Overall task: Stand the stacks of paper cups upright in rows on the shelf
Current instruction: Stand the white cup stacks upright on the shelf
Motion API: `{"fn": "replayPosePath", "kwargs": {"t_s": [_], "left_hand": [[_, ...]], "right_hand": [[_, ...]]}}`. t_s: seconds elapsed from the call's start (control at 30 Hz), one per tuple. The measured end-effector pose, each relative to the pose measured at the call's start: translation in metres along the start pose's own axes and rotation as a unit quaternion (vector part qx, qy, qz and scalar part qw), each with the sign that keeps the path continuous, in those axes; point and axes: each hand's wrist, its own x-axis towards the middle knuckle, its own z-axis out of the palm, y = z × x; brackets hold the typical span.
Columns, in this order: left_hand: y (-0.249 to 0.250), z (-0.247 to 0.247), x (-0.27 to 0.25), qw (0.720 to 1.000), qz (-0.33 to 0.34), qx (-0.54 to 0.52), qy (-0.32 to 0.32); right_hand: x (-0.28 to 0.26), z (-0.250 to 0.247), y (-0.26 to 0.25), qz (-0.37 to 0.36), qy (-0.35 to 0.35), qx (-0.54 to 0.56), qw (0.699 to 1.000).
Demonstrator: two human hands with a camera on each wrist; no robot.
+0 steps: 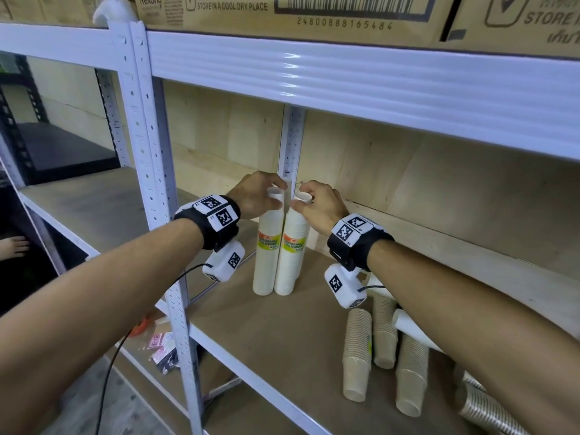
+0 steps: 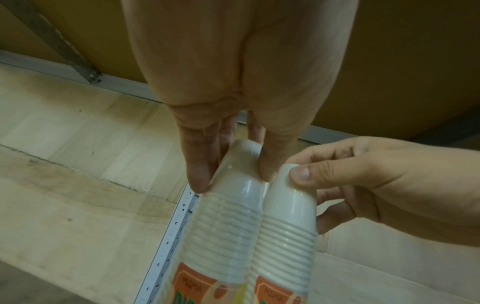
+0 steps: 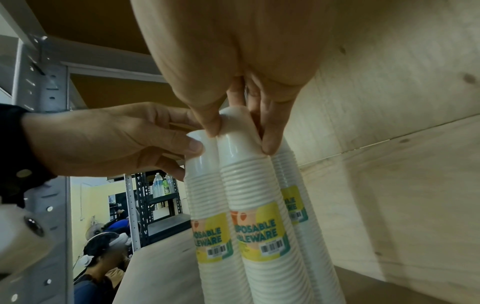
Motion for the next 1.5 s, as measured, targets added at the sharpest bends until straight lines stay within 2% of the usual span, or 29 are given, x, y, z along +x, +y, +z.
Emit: {"fn": "replayPosePath", "kwargs": {"t_s": [0.27,0.47,0.6,0.77,1.07,1.17,1.3,1.5], "left_hand": [[0.020,-0.019,0.008,0.999,0.022,0.007,0.026],[0.056,-0.027,0.019,0.998,0.059,0.001,0.037],[0.084,-0.012,0.029,0.996,0.085,-0.014,0.018],[0.117,0.025,0.041,0.991,0.127,-0.010,-0.033],[0.162,0.124,0.048,0.966,0.161,0.010,-0.202],[0.169,0.160,0.048,0.954,0.174,0.025,-0.243],[0.167,0.207,0.046,0.939,0.175,0.044,-0.292],[0.158,0.255,0.044,0.919,0.182,0.103,-0.336]], "right_hand": [[0.003,-0.018,-0.002,0.009,0.007,0.009,1.000],[-0.004,-0.057,0.009,0.020,0.020,-0.019,0.999],[-0.016,-0.087,0.032,0.055,0.003,-0.061,0.997],[-0.047,-0.127,0.069,0.118,-0.016,-0.114,0.986],[-0.124,-0.169,0.138,0.251,-0.080,-0.166,0.950],[-0.150,-0.173,0.153,0.290,-0.123,-0.176,0.933],[-0.182,-0.167,0.170,0.305,-0.166,-0.200,0.916],[-0.208,-0.149,0.201,0.319,-0.169,-0.214,0.908]]}}
